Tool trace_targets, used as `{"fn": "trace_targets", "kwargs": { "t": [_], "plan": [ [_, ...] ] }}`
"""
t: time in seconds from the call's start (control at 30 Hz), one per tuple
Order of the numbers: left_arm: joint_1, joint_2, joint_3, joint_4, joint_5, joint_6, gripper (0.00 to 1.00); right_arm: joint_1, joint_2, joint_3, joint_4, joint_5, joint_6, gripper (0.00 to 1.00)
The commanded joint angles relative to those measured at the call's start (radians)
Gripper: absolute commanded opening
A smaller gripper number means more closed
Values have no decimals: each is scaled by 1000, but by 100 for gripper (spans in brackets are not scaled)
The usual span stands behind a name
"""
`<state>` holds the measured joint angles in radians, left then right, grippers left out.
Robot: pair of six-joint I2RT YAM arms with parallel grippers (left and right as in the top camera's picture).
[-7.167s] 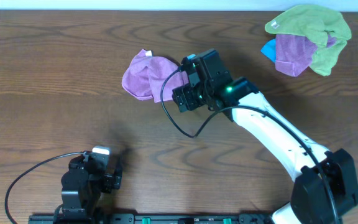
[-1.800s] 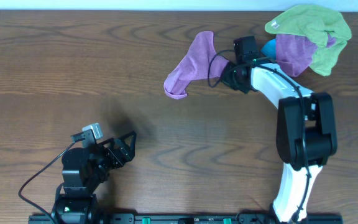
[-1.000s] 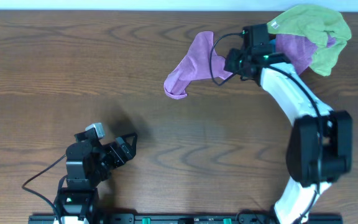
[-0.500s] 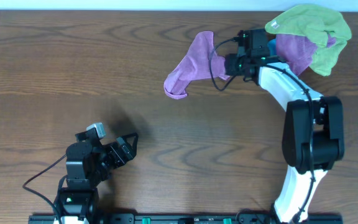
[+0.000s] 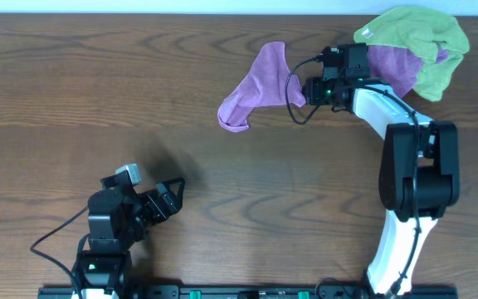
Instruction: Fold the cloth
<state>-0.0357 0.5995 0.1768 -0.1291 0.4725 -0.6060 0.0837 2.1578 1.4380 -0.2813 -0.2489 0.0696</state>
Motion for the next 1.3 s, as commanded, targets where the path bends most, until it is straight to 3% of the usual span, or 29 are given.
{"fn": "trace_targets", "kwargs": {
  "t": [0.0,0.23,0.33,0.4,0.47,0.5,0.67,1.07,1.27],
  "plan": [
    [-4,1,24,3,18,0,95,9,6,0,-10,-108,-19,51],
    [-4,1,24,3,18,0,95,8,6,0,-47,-127,-34,50],
    [-4,1,24,3,18,0,95,8,6,0,-68,-155,-45,43],
    [-4,1,24,3,18,0,95,9,6,0,-76,-189,-46,29],
    [-4,1,24,3,18,0,95,10,6,0,-80,-208,-45,7],
    [-4,1,24,4,18,0,95,9,4,0,-82,-217,-45,1],
    [-4,1,24,14,12,-1,95,10,-77,0,-135,-227,-41,1],
    [-4,1,24,101,-10,-22,95,91,-478,0,-399,-225,31,1],
    [-4,1,24,112,-8,-51,95,142,-549,0,-452,-30,87,5]
  ]
}}
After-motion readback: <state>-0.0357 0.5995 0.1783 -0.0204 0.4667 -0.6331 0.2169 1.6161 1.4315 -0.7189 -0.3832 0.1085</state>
